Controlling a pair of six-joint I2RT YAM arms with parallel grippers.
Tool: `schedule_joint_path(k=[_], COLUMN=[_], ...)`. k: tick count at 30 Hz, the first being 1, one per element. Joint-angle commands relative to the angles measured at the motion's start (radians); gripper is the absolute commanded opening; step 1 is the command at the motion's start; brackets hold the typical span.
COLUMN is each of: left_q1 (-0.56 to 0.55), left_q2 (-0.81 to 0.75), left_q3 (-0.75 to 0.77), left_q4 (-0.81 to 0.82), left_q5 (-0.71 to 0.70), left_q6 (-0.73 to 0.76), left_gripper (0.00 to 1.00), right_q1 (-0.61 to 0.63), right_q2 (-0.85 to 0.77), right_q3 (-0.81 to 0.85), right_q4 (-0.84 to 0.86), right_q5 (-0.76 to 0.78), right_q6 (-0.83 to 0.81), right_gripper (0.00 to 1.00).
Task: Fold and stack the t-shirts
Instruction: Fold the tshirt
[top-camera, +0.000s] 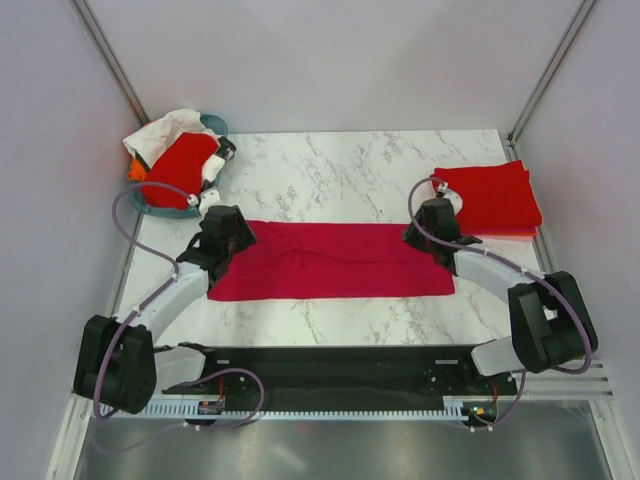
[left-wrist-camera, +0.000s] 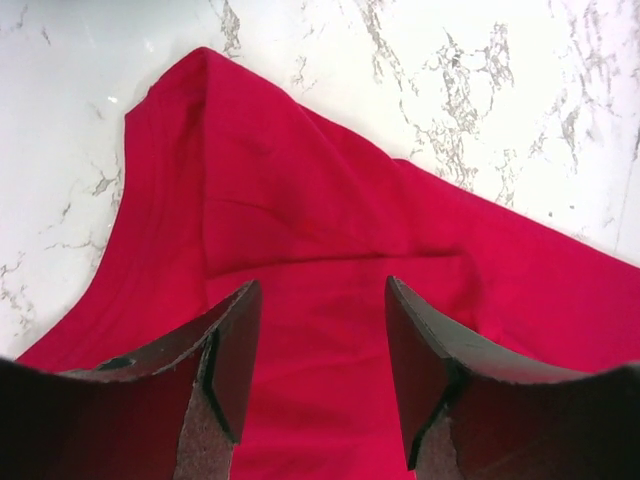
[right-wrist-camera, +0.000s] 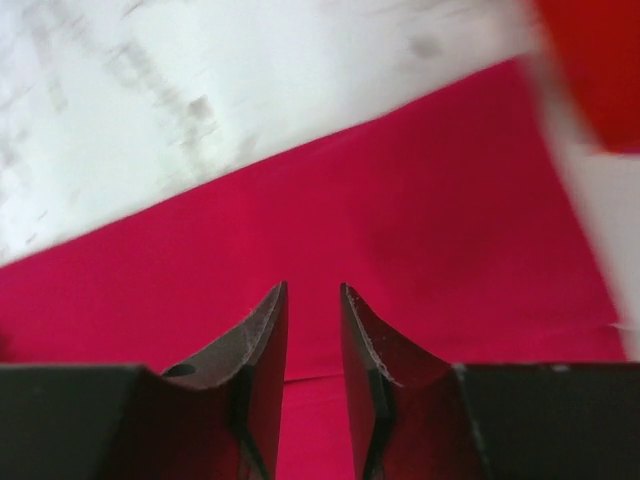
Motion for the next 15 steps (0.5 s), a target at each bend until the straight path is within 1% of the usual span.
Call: schedule_joint_path(k=[1,2,4,8,10,11,15], left_q1=[0.030,0.046,0.059,0.071,0.076,0.085,0.103], left_q2=[0.098,0.124,0.193,0.279,0.318,0.354,0.440], left_q3=[0.091,0.137,0.179,0.268,0.302,0.337,0.383], left_q4=[-0.015,-0.036,-0.075,-0.089,-0.118,-0.159,-0.207], left_q5=[0.044,0.048,0.059,0.058,0.033,0.033,0.064], left_q6=[-0.032,-0.041,-0.063,-0.066,-0.090,-0.101,-0.140], left_gripper=[0.60,0.60,0.58,0.58,0.56,0.56,0.52], right_q1=[0.083,0.124,0.170,0.271,0.296,0.317,0.362], right_q2=[0.080,0.126,0.175,0.336,0.388,0.438,0.555], right_q3=[0.090,0.127,0.173,0.322,0.368,0.412,0.526], right_q4=[0.140,0.180,0.200,0.251,0.268,0.274,0.262], right_q5=[-0.244,-0.286,-0.365,-0.477,-0.508,-0.527,-0.551], right_q6=[-0.018,-0.023,-0.023,0.005,0.025,0.046,0.066], right_gripper=[0.36,0.37,0.39,0.43,0.45,0.46,0.48])
